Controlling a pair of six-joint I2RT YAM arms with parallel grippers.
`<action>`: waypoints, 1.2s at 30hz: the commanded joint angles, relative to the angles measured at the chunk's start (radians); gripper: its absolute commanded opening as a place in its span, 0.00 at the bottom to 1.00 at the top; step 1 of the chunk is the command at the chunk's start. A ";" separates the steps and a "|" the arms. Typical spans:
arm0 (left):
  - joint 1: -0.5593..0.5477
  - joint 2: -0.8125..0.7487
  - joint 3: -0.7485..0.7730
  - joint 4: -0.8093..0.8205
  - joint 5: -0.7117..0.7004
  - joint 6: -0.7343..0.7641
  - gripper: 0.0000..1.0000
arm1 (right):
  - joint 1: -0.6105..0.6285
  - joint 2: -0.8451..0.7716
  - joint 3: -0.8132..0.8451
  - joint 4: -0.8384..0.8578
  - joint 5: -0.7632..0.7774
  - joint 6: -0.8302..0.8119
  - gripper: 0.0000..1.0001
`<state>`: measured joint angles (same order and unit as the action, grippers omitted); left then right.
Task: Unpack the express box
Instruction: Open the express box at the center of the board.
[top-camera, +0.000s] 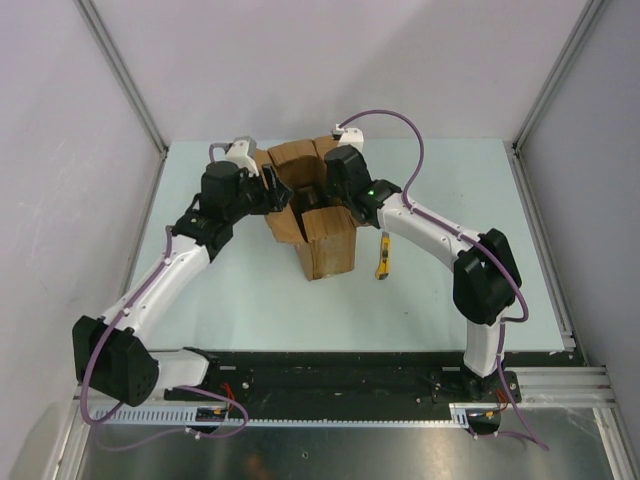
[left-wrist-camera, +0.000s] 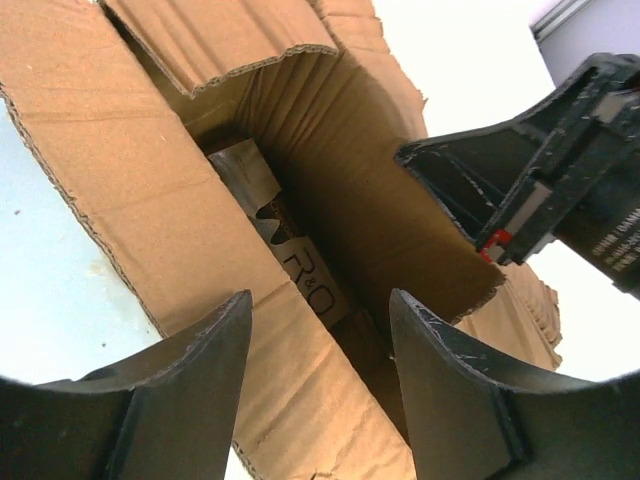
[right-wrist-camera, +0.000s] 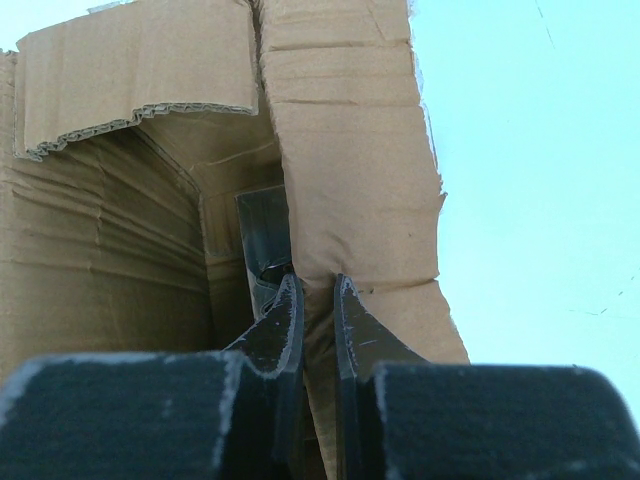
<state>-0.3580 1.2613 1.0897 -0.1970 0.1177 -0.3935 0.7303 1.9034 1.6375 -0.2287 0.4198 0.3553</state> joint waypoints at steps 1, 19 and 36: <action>0.001 0.030 -0.027 -0.062 -0.104 -0.007 0.63 | 0.020 0.075 -0.087 -0.299 -0.119 0.065 0.00; -0.001 0.233 0.010 -0.170 -0.239 -0.065 0.65 | 0.011 0.057 -0.128 -0.261 -0.165 0.068 0.00; 0.001 0.404 0.071 -0.199 -0.170 -0.009 0.54 | 0.044 -0.023 -0.166 -0.208 -0.268 0.025 0.00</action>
<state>-0.3683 1.5017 1.2037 -0.2359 -0.0566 -0.4431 0.7155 1.8591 1.5459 -0.1299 0.3843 0.3870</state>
